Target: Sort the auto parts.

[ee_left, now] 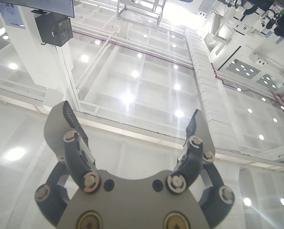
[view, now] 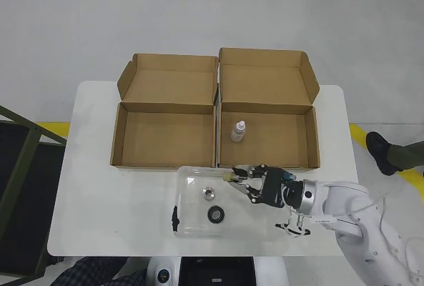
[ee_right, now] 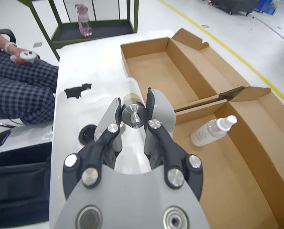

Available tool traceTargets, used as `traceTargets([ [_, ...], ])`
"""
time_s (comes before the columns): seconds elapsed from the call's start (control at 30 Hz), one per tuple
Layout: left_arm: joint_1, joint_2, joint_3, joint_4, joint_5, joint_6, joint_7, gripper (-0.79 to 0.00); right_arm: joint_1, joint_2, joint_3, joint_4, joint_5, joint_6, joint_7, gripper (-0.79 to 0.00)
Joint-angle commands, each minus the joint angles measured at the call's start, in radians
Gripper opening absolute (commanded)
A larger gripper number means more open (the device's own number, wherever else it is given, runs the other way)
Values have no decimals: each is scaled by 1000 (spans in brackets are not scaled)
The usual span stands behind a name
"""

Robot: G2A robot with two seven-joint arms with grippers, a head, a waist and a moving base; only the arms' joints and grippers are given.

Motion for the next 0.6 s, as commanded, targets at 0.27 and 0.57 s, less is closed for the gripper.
traceTargets([
  [0.27,0,0,0,0,0,0,0,0,24,-10,21,13,69,46,-156,-785],
  [0.57,0,0,0,0,0,0,0,0,-11,-8,106,-14,85,61,-248,-785],
])
